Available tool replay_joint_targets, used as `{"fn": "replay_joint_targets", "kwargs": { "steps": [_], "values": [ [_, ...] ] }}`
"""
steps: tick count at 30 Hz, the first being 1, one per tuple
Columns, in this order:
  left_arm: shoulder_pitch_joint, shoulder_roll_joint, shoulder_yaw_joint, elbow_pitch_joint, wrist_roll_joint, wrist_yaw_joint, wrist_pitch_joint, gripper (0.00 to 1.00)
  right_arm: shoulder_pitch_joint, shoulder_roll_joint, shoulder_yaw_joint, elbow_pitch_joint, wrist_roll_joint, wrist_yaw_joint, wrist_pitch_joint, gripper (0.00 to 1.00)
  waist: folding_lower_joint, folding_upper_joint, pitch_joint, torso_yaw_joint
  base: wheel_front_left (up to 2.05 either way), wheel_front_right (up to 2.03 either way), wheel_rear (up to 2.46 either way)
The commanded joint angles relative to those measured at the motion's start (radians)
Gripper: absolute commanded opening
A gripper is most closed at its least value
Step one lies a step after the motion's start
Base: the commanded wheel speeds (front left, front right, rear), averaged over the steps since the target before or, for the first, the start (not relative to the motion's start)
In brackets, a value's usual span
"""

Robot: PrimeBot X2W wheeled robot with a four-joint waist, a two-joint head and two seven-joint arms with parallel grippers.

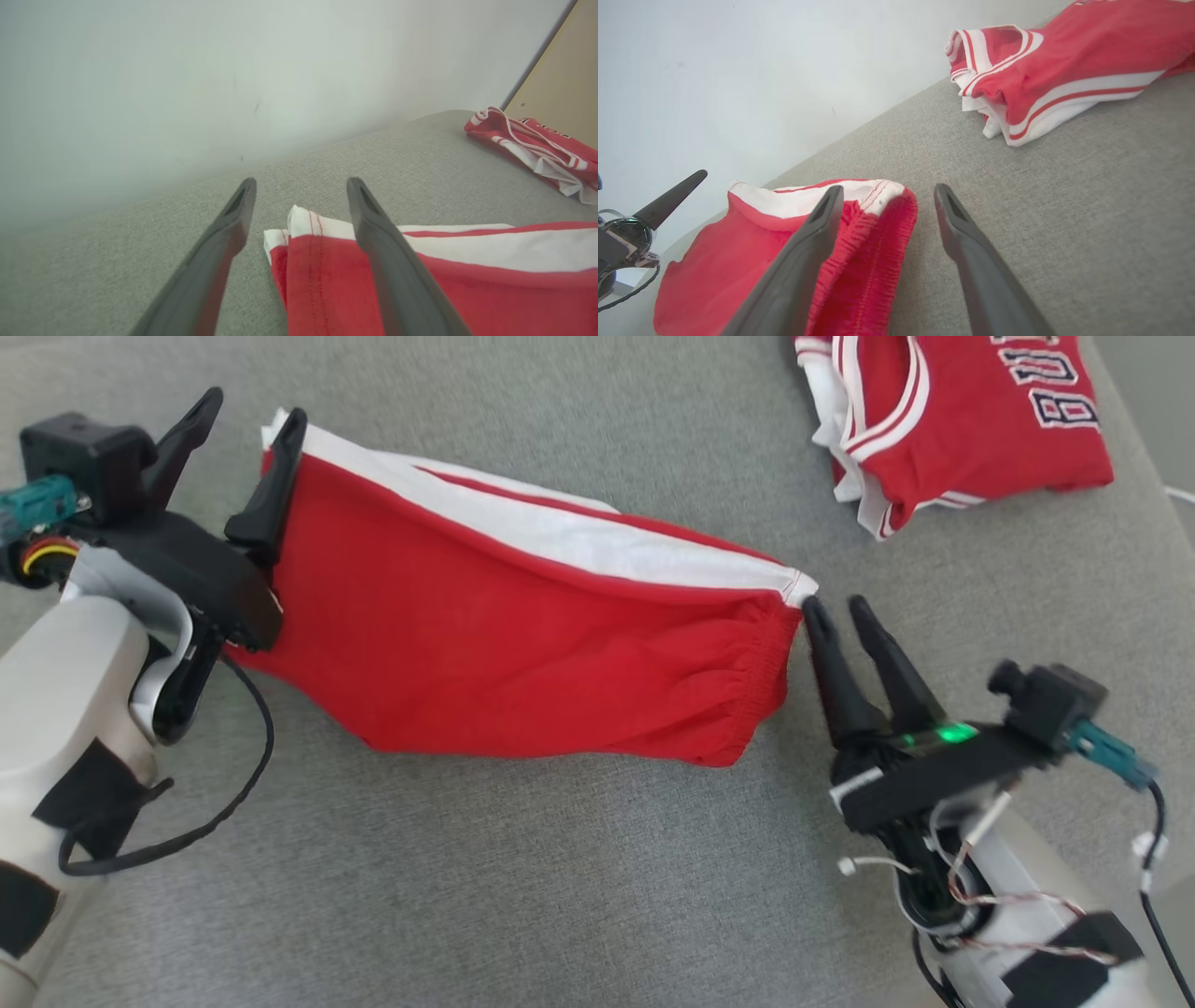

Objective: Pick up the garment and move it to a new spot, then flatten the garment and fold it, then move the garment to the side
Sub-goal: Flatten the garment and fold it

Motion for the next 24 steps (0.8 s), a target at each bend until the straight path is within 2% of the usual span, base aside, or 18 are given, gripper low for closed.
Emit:
{"fn": "replay_joint_targets", "kwargs": {
  "steps": [1,6,11,16,24],
  "values": [
    [0.025,0.003,0.01,-0.001,-0.011,0.003,-0.009,1.0,0.026,-0.008,-0.01,-0.01,-0.013,-0.003,-0.007,1.0,-0.0001,-0.0002,-0.045,0.022,0.0,0.0,0.0],
    [0.091,0.004,0.086,-0.048,0.011,0.003,-0.012,1.0,0.098,-0.009,-0.099,-0.065,-0.06,-0.003,-0.019,1.0,-0.0001,-0.0002,-0.094,0.044,0.0,0.0,0.0],
    [0.183,-0.013,0.14,-0.086,0.035,0.003,-0.011,1.0,0.171,0.06,-0.243,-0.136,-0.139,-0.003,-0.022,1.0,-0.0001,-0.0002,-0.121,0.05,0.0,0.0,0.0],
    [0.227,0.007,0.096,-0.076,-0.012,0.003,0.015,1.0,0.215,0.135,-0.294,-0.187,-0.256,-0.003,-0.023,1.0,-0.0001,-0.0002,-0.128,0.025,0.0,0.0,0.0],
    [0.249,0.077,0.011,-0.084,-0.129,0.003,0.181,1.0,0.262,0.23,-0.302,-0.196,-0.346,-0.003,-0.022,1.0,-0.0001,-0.0002,-0.137,-0.033,0.0,0.0,0.0]
  ]
}}
